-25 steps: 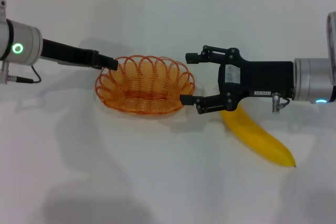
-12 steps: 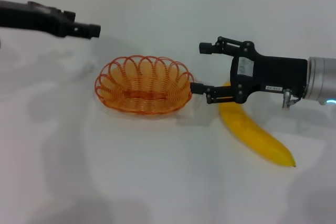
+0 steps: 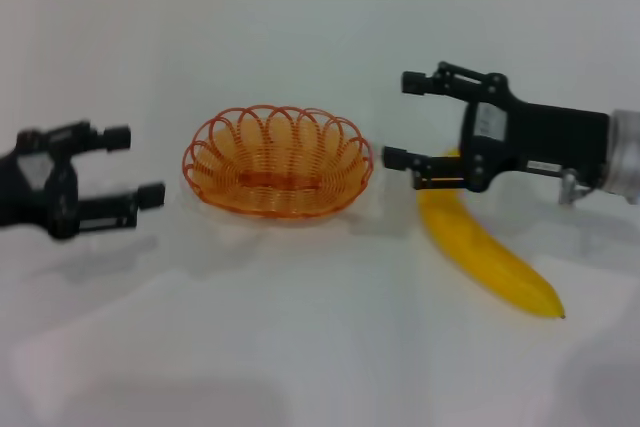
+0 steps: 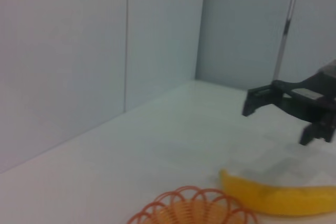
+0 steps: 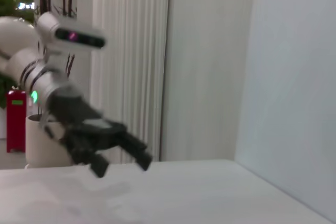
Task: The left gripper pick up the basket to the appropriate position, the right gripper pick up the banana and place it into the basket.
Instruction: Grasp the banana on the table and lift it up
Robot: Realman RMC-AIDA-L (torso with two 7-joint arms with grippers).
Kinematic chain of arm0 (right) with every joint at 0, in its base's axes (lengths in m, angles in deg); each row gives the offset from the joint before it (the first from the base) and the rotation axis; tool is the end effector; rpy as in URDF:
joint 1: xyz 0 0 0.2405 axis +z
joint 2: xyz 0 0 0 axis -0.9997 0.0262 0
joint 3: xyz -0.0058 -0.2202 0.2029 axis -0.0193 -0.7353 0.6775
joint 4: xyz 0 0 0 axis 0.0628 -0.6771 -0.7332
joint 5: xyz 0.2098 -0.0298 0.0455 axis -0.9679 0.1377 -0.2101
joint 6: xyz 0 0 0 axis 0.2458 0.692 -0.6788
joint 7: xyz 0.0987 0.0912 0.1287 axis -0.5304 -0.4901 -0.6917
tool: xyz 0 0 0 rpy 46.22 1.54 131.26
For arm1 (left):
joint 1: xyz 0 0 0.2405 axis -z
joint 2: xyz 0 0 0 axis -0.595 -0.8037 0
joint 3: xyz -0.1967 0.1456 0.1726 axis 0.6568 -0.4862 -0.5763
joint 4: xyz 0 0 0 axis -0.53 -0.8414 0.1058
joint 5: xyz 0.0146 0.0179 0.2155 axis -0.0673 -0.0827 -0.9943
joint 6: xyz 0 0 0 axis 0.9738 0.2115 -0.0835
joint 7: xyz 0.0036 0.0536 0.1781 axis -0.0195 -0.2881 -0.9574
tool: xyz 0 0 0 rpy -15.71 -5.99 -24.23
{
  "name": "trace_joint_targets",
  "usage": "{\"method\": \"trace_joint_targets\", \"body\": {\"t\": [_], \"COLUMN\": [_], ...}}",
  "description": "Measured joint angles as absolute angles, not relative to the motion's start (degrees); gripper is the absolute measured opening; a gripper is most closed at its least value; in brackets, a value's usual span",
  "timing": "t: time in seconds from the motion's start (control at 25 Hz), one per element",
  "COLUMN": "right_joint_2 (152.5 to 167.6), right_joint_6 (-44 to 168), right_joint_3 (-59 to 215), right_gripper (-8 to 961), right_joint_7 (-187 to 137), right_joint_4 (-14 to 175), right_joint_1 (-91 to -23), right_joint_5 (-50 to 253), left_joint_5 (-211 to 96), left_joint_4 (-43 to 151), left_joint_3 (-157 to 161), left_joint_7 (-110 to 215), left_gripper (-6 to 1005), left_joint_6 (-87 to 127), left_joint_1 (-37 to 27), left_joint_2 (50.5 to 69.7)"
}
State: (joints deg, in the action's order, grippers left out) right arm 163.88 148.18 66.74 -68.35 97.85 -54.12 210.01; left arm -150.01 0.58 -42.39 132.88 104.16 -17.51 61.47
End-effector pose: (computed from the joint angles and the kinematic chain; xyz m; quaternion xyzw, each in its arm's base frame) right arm 0.2814 0.3638 -0.0564 -0.9319 0.0499 0.3053 0.1895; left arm -0.2973 0.3422 -0.0024 -0.9486 -0.1518 -0.2160 0.1747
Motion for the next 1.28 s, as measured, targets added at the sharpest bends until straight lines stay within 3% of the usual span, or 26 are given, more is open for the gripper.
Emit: {"method": "trace_joint_targets", "body": {"t": [0.28, 1.28], "right_joint_2": [163.89, 163.72], "right_joint_6": [153.42, 150.64], "right_joint_3": [68.46, 68.35], "right_gripper": [907, 907], "right_joint_7": [-72.08, -95.56], "right_joint_4": [103.43, 112.31], "right_joint_1": [-57.09, -55.66], "right_joint_5": [210.34, 233.49], "left_joint_5": [-148.76, -149.33], "left_joint_4": [8.33, 14.67], "left_joint_3": [-41.45, -38.74], "left_joint_7": [128.82, 127.02], "left_gripper": [865, 860], "left_joint_6": [104.66, 104.93], "left_joint_1": [-18.66, -15.55], "left_joint_2": [61.35, 60.06]}}
